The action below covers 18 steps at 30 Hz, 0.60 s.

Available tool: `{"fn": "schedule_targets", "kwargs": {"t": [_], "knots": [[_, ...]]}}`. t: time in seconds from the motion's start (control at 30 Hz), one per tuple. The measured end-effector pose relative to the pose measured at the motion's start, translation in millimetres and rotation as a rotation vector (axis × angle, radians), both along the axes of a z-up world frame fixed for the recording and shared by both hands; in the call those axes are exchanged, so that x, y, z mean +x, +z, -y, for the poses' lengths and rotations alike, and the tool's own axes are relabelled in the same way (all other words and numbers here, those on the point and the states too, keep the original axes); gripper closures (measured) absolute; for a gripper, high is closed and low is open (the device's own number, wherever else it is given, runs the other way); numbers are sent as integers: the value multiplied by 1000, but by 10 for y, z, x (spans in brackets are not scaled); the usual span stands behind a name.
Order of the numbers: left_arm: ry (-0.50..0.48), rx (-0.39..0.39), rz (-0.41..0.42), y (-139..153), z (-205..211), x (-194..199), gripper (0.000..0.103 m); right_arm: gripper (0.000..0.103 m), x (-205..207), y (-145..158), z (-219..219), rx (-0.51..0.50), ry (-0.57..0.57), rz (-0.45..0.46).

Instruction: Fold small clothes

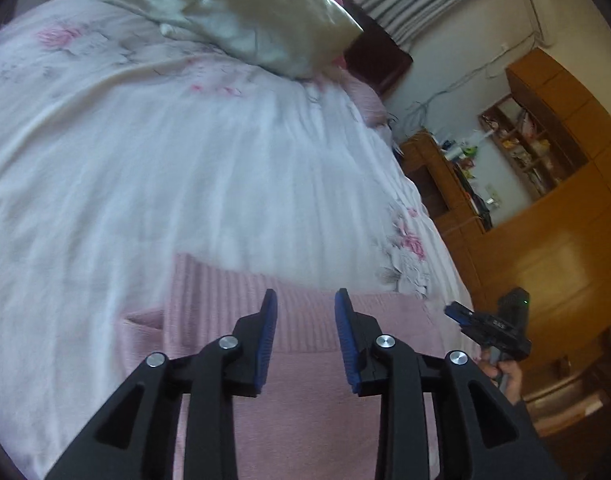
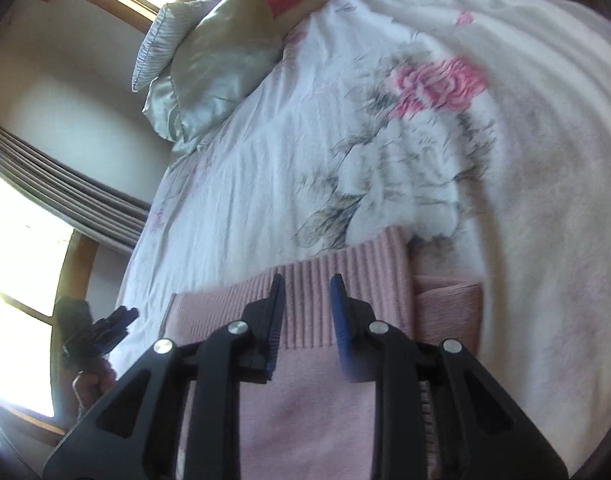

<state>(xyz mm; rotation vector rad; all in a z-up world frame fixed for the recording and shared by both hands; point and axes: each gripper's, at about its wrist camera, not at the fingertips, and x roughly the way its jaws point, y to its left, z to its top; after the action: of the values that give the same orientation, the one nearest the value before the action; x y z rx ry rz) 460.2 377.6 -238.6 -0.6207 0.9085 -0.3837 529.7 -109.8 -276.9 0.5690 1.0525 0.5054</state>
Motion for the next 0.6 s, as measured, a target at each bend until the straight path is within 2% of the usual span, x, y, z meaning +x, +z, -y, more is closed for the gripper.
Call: {"fn": "schedule_targets", "kwargs": {"t": [0.1, 0.13, 0.17, 0.2, 0.27, 0.3, 0.33, 0.37, 0.4, 0.47, 0.53, 0.57, 0.6], "knots": [[11, 16, -132, -416, 43, 191, 75, 79, 103, -349, -6, 50, -18, -107], [24, 33, -187, -593, 11, 231, 79, 93, 137, -473, 21, 46, -30, -136], [35, 38, -215, -730, -36, 243, 98, 103, 162, -565, 57, 24, -43, -153], [50, 56, -225, -800, -78, 243, 101, 103, 183, -620, 105, 27, -48, -157], [62, 20, -225, -816, -142, 236, 101, 103, 175, -588, 184, 35, -73, -154], [67, 27, -214, -753, -149, 215, 99, 103, 141, -497, 202, 23, -83, -137], [71, 40, -185, -641, -145, 162, 86, 95, 74, -387, 209, 22, -84, -113], [58, 42, -141, -500, -121, 62, 78, 94, -20, -280, 178, 50, -52, -86], [21, 15, -94, -372, -69, -59, 78, 94, -130, -179, 104, 94, 5, -64], [-78, -66, -23, -242, 66, -339, 76, 94, -372, -76, -129, 115, 114, -38], [-119, -111, -28, -360, 126, -561, 74, 94, -527, -213, -351, 106, 184, -77], [-105, -96, -61, -495, 124, -602, 75, 94, -559, -327, -413, 75, 192, -107], [-69, -72, -109, -680, 73, -620, 76, 101, -573, -465, -445, 25, 186, -139]]}}
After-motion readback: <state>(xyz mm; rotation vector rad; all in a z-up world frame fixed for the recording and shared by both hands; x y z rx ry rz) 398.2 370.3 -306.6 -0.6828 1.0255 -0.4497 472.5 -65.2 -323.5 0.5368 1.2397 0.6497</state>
